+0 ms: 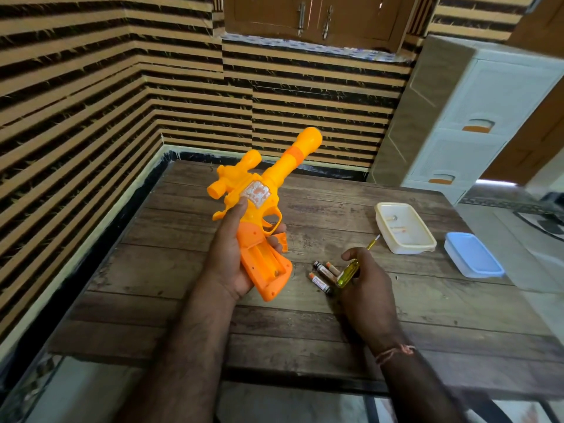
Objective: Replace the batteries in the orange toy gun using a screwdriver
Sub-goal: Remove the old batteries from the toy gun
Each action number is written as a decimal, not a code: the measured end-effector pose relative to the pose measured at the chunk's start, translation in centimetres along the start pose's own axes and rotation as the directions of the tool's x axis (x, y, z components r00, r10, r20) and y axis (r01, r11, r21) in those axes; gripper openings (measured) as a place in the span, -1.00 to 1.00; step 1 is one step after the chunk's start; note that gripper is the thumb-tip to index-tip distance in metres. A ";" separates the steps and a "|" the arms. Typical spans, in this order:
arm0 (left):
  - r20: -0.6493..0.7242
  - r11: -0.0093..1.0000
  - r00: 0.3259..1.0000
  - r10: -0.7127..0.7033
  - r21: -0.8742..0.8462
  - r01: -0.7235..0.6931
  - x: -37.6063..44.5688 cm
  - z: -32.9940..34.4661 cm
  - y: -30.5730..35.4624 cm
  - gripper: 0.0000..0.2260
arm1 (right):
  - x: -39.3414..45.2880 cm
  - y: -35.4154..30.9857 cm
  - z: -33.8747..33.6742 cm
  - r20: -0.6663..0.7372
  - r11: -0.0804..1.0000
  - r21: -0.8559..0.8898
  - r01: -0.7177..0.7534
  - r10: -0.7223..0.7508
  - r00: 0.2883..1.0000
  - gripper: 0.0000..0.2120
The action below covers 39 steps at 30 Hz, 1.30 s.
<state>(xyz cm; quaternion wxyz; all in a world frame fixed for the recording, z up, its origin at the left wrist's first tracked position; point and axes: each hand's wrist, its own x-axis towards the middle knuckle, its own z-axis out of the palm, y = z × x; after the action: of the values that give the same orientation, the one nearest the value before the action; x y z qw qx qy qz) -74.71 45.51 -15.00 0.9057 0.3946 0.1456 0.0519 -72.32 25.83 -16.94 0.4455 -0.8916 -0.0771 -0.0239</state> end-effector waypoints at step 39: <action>-0.436 0.968 0.886 0.156 -0.108 -0.224 -0.9 -6.1 4.4 -0.85 | -1.3 -5.5 6.2 0.302 0.675 -0.676 0.294 -0.109 0.947 -0.55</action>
<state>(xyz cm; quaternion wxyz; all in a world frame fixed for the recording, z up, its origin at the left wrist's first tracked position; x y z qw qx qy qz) -77.38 52.63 -15.53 0.8709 0.3144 0.2947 0.2363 -74.59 33.90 -16.51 0.0472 -0.9760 -0.2127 0.0051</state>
